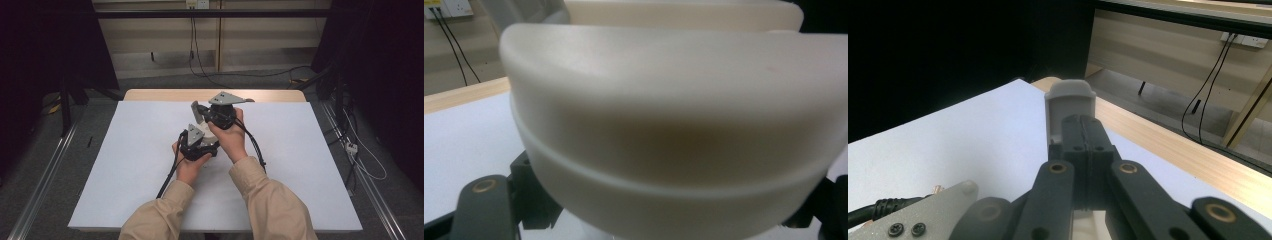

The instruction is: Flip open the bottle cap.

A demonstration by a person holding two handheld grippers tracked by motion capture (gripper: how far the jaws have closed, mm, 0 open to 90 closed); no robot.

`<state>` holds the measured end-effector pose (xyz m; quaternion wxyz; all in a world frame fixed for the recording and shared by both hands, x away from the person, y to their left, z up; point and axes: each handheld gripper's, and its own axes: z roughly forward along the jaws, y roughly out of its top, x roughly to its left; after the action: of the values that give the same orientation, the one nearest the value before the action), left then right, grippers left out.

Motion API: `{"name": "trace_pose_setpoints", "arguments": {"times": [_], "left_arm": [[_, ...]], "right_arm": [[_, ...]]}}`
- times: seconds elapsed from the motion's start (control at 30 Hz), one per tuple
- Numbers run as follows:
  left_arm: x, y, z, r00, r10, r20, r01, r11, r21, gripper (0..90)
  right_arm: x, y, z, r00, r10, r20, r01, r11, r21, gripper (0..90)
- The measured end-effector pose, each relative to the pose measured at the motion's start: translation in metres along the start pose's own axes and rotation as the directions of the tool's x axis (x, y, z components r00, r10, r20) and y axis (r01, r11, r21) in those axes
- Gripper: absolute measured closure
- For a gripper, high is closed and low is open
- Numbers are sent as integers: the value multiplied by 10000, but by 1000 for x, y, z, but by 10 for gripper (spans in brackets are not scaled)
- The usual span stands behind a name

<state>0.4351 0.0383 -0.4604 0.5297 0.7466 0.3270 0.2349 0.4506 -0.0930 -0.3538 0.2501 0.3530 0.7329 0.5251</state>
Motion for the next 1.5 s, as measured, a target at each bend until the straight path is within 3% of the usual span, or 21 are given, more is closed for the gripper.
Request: {"name": "trace_pose_setpoints", "arguments": {"times": [1.5], "left_arm": [[0,0,0,10000,25,2,-25,10000,19,189]], "right_arm": [[-3,-1,12,9997,-22,-250,27,9998,184,900]]}}
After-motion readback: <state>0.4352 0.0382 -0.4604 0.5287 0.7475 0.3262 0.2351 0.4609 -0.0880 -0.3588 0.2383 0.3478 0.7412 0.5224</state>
